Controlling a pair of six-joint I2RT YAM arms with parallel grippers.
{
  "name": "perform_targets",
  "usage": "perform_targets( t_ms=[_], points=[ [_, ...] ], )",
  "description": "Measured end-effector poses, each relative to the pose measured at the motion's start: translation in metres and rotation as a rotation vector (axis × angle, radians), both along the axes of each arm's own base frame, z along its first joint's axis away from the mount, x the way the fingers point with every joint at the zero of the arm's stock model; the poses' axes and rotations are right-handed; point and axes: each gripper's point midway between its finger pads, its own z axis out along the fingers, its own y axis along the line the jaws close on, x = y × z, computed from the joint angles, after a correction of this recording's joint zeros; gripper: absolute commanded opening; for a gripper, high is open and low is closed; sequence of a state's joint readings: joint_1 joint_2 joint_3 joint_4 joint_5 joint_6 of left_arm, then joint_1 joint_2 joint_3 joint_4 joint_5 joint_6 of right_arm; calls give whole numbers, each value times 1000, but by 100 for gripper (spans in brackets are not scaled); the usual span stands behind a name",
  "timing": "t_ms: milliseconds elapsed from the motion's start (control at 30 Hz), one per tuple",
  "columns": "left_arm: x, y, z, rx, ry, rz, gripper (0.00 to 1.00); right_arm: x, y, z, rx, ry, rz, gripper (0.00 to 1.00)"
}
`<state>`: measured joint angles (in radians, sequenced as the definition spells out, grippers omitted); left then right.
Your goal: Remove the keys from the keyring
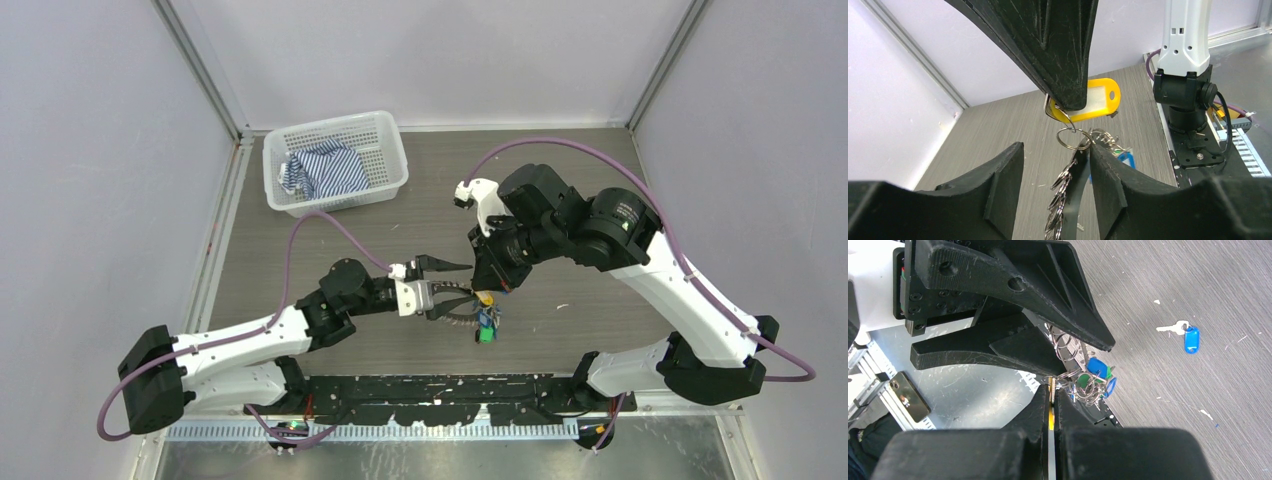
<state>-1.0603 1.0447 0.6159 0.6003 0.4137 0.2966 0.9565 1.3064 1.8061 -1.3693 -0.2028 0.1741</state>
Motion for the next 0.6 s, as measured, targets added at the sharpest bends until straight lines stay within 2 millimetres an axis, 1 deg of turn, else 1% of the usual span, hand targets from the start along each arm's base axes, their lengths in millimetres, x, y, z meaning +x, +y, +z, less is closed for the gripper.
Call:
perform_targets(
  t_ms=[267, 300, 400, 467, 600],
  points=[
    [-8, 0, 1, 3, -5, -38, 52, -3, 1, 0, 5, -1, 31, 1],
    [-9, 0, 1, 1, -6, -41, 51, -3, 1, 0, 4, -2, 32, 1],
    [-12, 0, 3, -2, -8, -48, 43, -3, 1, 0, 5, -2, 38, 1],
    [-13, 0, 2, 0, -7, -51, 40, -3, 1, 0, 5, -3, 39, 1],
    [-13, -1, -1, 11, -2, -53, 39, -2, 1, 0, 3, -7, 40, 1]
  ],
)
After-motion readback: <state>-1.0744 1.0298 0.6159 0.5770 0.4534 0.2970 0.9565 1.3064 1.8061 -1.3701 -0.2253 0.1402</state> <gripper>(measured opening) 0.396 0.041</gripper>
